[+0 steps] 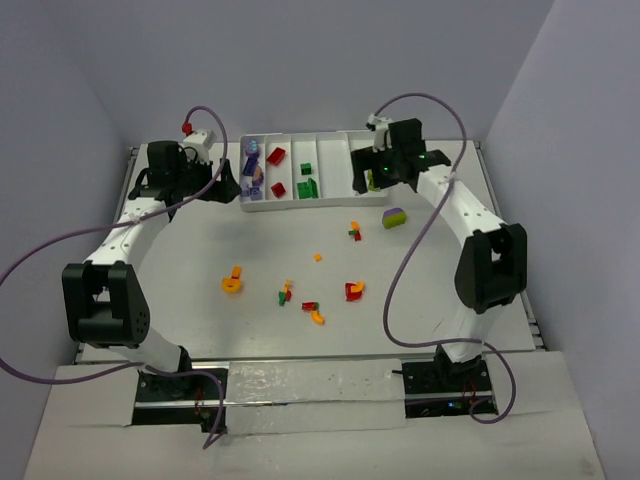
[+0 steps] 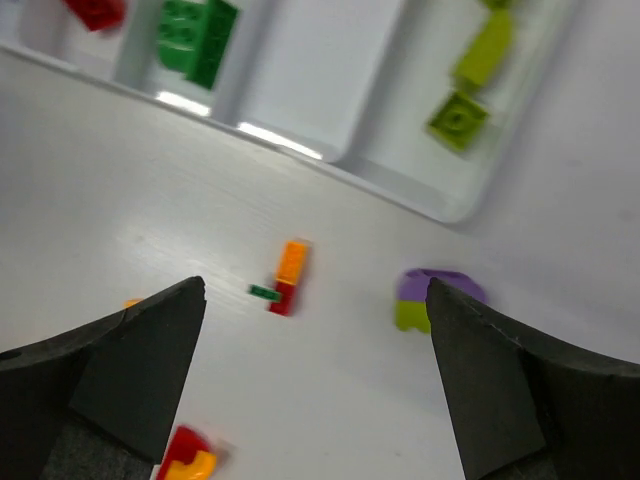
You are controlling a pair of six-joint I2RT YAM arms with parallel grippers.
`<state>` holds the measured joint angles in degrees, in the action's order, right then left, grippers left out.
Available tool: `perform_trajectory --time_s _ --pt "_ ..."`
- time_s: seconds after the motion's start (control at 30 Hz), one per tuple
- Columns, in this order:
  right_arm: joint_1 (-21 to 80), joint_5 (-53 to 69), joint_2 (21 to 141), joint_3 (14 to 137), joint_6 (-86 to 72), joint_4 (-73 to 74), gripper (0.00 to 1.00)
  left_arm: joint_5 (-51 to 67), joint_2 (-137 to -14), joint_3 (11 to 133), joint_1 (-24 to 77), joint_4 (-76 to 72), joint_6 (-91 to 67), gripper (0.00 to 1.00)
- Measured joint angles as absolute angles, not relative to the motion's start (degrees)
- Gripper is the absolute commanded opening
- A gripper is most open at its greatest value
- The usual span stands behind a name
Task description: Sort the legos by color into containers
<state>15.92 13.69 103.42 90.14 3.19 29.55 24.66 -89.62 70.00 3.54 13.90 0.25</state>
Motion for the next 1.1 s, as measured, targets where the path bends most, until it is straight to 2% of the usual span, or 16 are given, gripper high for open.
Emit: perform_trajectory --time_s 0.13,0.33,0.57,1.1 --pt "12.12 8.1 99.13 84.84 5.06 30.26 1.0 24.82 -89.69 70.0 3.55 13.93 0.25 0.99" --pt "11.81 3.13 105.36 80.6 6.19 32.97 1.0 24.88 -89.69 70.0 3.55 13.93 0.25 0.99" --pt "11.79 -0.78 111.77 80.75 6.49 34.85 1.0 25.01 -89.69 70.0 3.55 13.93 0.25 0.99" --pt "10.46 -2.47 115.27 82.44 8.88 34.1 1.0 25.82 -90.17 70.0 3.55 13.93 0.38 0.99"
